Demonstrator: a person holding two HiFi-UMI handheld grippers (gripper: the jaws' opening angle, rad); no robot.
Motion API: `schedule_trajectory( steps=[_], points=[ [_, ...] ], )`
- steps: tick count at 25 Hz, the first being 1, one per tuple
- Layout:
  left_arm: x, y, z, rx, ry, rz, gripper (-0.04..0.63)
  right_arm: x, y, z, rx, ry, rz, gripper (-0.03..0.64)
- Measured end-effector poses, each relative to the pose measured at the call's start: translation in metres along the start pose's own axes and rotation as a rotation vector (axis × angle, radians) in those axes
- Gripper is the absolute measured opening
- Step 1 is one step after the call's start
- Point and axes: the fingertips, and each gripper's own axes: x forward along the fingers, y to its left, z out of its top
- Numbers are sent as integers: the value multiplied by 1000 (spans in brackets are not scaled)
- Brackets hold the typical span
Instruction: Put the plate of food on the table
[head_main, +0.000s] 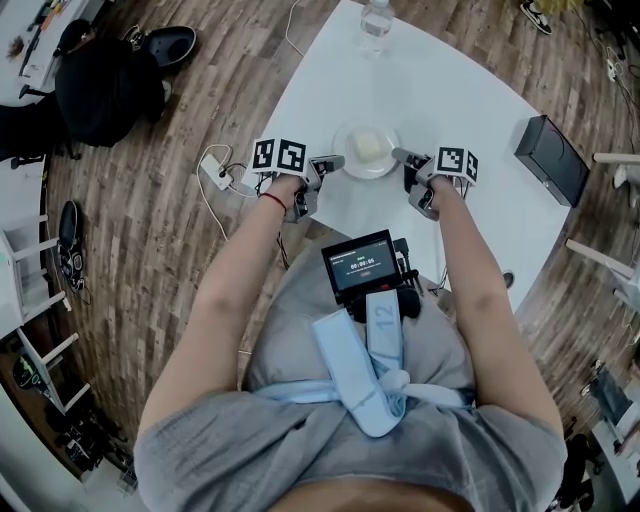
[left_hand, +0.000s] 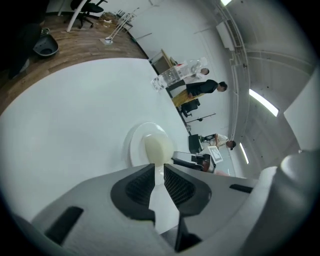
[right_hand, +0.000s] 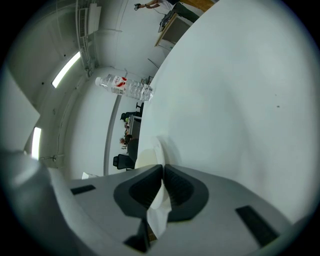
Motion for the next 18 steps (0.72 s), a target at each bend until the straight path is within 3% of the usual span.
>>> schedule_trajectory(
  steps=[5, 11, 18],
  points=[
    [-6, -26, -12, 130, -49, -33, 40, 3, -1, 1, -21, 7, -31, 38],
    [-8, -26, -30, 260, -70, 14, 40, 3, -2, 2, -46, 9, -52, 40],
    [-8, -25, -32, 269, -83, 5, 40, -1, -4, 7, -138, 9, -119, 55]
  ],
)
